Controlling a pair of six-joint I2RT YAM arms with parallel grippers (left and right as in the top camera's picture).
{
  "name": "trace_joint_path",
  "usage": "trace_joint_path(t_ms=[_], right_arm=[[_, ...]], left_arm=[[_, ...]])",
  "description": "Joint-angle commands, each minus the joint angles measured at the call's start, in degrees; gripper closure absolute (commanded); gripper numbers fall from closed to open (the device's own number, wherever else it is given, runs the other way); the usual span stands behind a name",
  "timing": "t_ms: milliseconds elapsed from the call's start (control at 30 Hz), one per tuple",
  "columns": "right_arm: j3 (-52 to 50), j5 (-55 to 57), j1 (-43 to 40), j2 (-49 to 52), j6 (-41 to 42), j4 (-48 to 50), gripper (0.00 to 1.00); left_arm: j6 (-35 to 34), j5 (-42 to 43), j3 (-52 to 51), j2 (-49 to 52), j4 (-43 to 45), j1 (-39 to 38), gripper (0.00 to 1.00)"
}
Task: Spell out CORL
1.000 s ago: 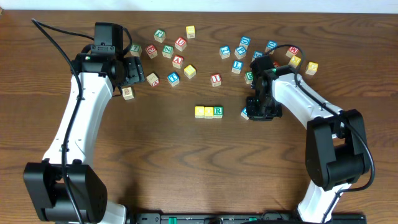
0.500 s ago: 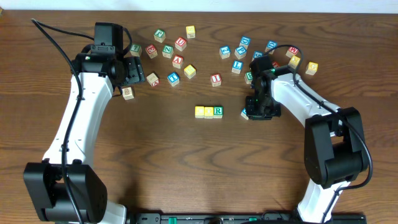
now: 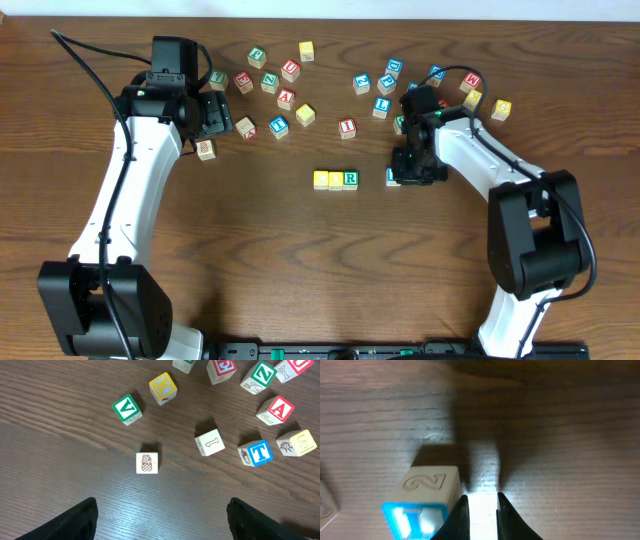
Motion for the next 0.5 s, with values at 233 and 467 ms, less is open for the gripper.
trace_joint_path(t_ms=[233, 467], right_arm=[[-0.2, 0.5, -0.1, 5.3, -0.3, 3.4, 0.91], [-0.1, 0.5, -0.2, 5.2, -0.7, 3.8, 0.92]], left_arm=[[-0.5, -0.5, 0.5, 0.2, 0.2, 0.1, 0.18], [-0.5, -0.5, 0.5, 0.1, 0.2, 0.1, 0.18]])
